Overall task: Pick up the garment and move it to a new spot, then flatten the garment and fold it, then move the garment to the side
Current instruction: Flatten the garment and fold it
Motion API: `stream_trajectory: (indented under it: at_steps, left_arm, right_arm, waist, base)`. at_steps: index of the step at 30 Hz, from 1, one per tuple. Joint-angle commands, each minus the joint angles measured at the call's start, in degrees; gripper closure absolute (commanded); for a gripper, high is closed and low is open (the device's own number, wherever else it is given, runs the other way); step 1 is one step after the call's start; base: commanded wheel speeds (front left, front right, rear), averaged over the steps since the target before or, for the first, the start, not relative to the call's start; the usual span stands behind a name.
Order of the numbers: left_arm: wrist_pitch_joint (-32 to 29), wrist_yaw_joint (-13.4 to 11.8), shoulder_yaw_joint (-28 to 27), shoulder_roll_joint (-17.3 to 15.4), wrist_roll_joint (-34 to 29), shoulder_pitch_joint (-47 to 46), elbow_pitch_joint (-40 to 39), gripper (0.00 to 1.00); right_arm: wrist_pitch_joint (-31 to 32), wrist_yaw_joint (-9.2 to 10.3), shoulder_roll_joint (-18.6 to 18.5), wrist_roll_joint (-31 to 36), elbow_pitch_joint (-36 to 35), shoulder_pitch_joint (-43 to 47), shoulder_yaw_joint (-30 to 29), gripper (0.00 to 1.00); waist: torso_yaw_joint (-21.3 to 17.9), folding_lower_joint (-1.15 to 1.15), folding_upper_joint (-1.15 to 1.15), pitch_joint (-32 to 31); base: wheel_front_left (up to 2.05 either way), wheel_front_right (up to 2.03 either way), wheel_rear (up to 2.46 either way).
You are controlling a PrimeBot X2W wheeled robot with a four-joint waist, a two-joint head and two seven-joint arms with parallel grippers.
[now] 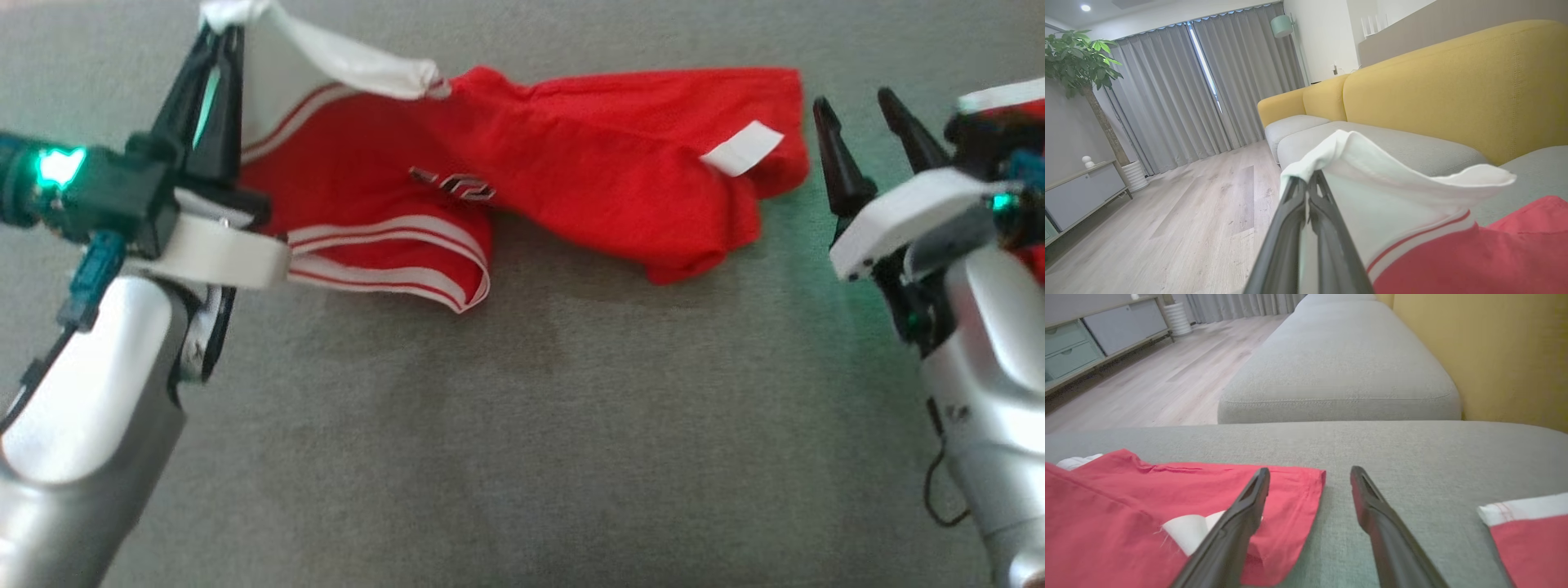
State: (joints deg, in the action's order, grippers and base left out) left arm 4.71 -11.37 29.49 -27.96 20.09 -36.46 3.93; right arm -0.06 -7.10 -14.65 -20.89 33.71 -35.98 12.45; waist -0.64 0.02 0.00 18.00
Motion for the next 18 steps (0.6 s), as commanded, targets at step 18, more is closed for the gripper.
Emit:
stream_trajectory:
  at_steps: [18]
  left_arm:
    - [0.5,0.4,-5.1,-6.0,-1.7,-9.5,8.7,1.0]
  right_arm:
    - [-9.0,-0.39,-4.1,-15.8,-6.6,7.5,14.7,0.0]
  waist:
    - [2.2,-0.02,0.0,1.1]
  base:
    - [0.0,0.0,0.0]
